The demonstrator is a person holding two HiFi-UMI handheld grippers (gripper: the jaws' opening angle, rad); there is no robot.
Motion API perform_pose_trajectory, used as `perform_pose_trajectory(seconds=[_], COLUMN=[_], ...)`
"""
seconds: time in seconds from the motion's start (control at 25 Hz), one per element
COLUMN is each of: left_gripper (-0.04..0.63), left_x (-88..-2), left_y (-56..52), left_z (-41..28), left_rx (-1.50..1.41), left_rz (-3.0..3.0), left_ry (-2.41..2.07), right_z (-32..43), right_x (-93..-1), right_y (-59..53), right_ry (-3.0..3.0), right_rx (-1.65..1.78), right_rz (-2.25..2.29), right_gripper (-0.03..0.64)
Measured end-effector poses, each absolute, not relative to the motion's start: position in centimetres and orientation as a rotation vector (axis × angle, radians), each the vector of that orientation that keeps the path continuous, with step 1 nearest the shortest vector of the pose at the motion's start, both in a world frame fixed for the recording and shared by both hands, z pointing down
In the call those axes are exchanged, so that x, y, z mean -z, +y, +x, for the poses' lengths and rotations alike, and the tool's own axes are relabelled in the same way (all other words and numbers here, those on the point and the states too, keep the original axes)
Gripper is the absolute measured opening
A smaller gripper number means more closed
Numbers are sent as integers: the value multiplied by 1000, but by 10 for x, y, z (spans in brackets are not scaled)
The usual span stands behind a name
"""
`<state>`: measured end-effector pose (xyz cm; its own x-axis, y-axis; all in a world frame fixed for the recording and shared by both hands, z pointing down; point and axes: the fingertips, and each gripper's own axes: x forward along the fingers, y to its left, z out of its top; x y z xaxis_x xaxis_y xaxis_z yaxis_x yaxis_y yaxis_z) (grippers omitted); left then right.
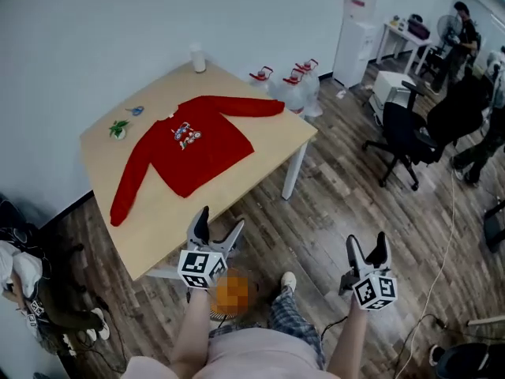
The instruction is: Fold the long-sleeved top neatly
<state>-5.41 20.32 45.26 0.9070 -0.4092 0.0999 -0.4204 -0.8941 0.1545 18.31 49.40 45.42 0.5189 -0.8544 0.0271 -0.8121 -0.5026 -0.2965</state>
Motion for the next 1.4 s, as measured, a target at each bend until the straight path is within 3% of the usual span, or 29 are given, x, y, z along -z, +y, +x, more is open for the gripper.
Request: perform_pose_trajectory(seconds=[0.24,0.44,1.4], left_gripper=[420,420,420], left_x=[-447,-452,-460], left_y=[151,127,-26], left_z=[-11,-2,-34], left_rx=[-83,-98,-50], left_rz=[2810,2748,2489], left_ry=[-911,-1084,-1520], right_z=[287,323,308], right_x=[-444,-445,-456], right_y=[399,333,45], right_ry=[1645,1820,2291], right_rx=[289,321,399], right_rz=[-2408,-2306,-1929], right_gripper=[472,472,466])
